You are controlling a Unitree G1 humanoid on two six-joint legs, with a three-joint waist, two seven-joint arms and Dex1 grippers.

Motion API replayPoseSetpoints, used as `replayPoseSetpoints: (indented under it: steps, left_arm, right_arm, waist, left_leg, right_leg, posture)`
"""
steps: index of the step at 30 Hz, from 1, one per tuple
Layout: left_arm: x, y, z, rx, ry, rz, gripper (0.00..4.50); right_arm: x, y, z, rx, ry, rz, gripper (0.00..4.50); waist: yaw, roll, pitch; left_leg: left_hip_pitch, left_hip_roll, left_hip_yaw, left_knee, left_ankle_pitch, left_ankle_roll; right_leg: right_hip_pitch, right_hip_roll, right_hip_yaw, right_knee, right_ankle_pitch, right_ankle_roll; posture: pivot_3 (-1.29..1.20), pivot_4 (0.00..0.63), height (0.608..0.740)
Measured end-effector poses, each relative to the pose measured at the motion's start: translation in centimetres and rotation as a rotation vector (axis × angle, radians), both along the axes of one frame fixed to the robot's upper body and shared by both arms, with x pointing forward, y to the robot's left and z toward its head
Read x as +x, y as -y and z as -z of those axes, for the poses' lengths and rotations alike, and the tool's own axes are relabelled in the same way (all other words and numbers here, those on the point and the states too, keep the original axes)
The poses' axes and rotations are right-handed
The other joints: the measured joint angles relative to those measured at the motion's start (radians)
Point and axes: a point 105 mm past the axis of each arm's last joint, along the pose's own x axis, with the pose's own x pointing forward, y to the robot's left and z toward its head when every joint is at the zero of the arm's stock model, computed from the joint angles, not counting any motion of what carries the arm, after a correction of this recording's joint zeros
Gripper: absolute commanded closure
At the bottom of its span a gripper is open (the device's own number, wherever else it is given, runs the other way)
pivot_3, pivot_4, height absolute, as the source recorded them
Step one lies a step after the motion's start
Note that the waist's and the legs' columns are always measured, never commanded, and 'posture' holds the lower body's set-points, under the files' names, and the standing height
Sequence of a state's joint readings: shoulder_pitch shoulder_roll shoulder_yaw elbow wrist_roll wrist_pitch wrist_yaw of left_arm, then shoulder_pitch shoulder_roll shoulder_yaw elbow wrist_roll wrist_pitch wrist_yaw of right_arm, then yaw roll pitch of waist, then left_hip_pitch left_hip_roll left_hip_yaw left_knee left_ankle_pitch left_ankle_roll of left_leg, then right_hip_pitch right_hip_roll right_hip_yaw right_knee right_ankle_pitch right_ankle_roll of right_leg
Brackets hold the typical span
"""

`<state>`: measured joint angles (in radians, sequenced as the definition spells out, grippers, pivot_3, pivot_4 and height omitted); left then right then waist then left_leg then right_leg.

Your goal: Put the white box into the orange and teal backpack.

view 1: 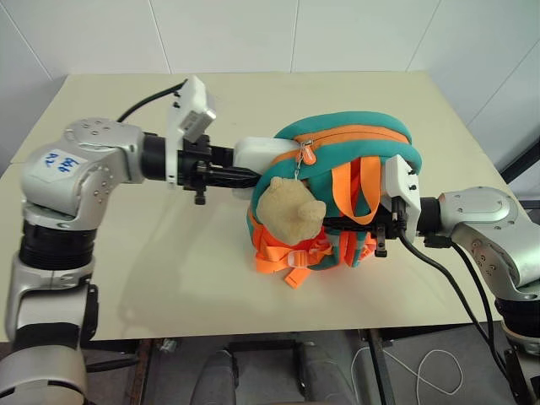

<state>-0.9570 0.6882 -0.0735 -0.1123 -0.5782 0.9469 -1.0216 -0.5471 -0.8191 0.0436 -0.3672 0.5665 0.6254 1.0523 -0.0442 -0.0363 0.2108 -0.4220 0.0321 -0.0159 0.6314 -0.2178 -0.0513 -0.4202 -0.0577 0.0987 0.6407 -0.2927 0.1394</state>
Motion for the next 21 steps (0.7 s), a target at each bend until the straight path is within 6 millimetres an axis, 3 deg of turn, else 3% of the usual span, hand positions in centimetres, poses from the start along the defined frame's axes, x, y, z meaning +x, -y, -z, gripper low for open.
replayPoseSetpoints:
  steps: [7,11,17,21]
  left_arm:
    - [0.6,2.6,1.4,-0.014,-0.026,0.002,3.27]
    - [1.1,3.4,2.9,0.022,-0.061,-0.002,2.02]
    - [1.1,2.3,2.5,0.047,-0.05,-0.011,0.17]
    - [-0.8,-1.5,0.4,0.098,0.011,0.017,0.01]
  right_arm:
    - [0.1,0.0,0.0,0.002,0.001,0.008,4.5]
    - [0.0,0.0,0.0,0.003,0.004,0.013,4.5]
    - [-0.1,-0.1,-0.1,0.004,0.01,0.014,4.5]
    - [-0.1,-0.1,0.0,0.006,0.008,0.02,4.5]
  waist:
    - [0.008,0.0,0.0]
    - [0.012,0.0,0.0]
    - [0.007,0.0,0.0]
    - [-0.009,0.0,0.0]
  left_leg:
    - [0.004,0.0,-0.001,0.0,0.0,0.0]
    - [0.006,-0.001,-0.001,0.0,0.0,0.0]
    - [0.007,0.0,-0.001,-0.002,0.0,0.0]
    - [0.008,0.0,0.0,-0.004,0.0,0.0]
  right_leg:
    - [0.005,0.0,0.0,-0.002,0.0,0.001]
    - [0.008,0.0,0.0,-0.005,0.001,0.001]
    - [0.008,0.0,0.0,-0.005,0.0,0.001]
    - [0.008,0.0,0.0,-0.006,0.0,-0.001]
  posture:
    - [0.0,0.15,0.74]
    - [0.0,0.15,0.74]
    - [0.0,0.15,0.74]
    - [0.0,0.15,0.74]
